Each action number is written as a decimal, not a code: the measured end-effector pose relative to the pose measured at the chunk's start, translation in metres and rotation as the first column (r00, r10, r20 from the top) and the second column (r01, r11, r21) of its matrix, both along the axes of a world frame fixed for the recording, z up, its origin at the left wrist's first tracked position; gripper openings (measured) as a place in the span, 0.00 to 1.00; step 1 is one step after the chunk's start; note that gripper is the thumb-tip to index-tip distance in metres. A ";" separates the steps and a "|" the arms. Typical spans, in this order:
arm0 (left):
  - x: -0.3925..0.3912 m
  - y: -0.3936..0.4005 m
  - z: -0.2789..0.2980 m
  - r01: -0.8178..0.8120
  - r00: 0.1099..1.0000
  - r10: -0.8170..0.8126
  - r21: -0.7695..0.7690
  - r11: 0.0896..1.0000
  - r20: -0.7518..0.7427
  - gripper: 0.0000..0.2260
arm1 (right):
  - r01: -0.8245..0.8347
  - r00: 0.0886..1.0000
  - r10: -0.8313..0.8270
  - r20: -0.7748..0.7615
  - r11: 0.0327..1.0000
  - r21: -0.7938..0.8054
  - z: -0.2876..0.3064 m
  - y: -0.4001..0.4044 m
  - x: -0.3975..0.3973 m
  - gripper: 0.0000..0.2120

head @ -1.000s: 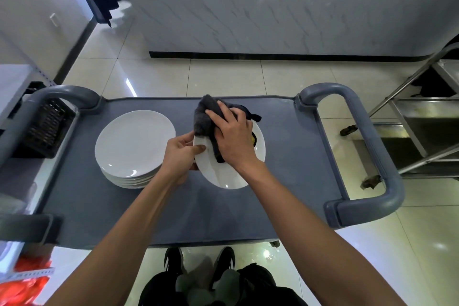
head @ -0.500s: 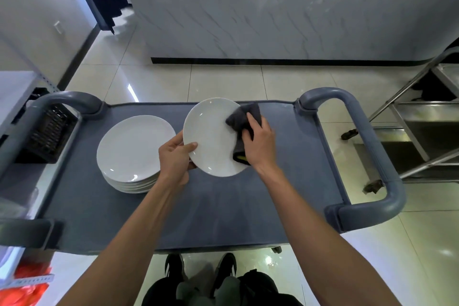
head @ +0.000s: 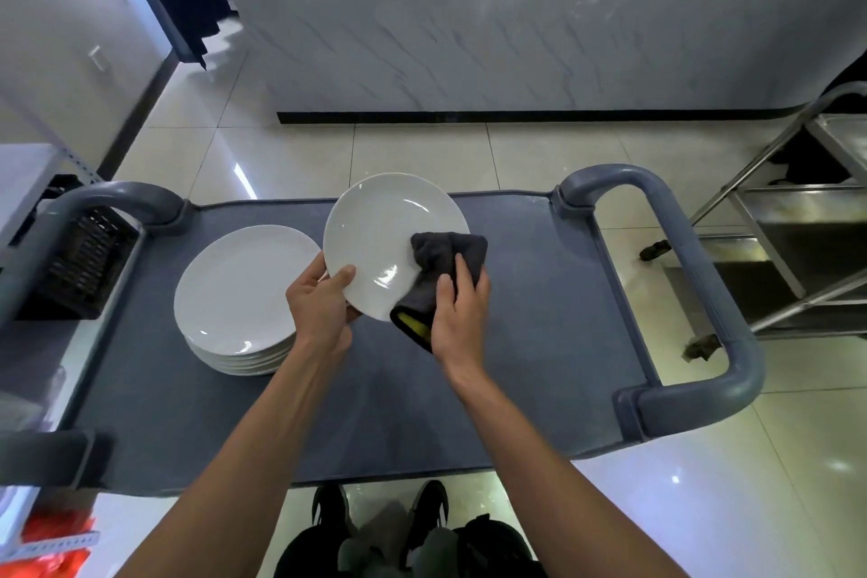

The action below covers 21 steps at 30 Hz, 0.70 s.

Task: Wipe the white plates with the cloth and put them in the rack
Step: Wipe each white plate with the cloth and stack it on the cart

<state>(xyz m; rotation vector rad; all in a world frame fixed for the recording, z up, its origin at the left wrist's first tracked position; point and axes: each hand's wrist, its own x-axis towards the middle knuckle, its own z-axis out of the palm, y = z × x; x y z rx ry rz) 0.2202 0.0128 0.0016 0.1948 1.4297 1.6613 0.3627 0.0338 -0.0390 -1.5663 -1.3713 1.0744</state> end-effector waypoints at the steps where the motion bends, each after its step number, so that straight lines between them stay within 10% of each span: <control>1: -0.001 -0.001 -0.001 -0.001 1.000 0.001 0.002 1.000 0.007 0.18 | 0.031 0.998 -0.032 -0.049 0.999 -0.013 0.004 0.002 0.001 0.25; 8: -0.005 -0.006 -0.011 0.000 0.995 -0.001 0.016 1.000 0.098 0.20 | 0.077 0.951 -0.120 -0.285 0.984 -0.159 0.014 0.028 0.014 0.44; 21: -0.037 0.006 0.001 0.209 0.968 -0.216 -0.065 0.976 -0.130 0.14 | 0.014 0.978 -0.017 -0.208 1.000 -0.017 0.030 0.047 0.030 0.33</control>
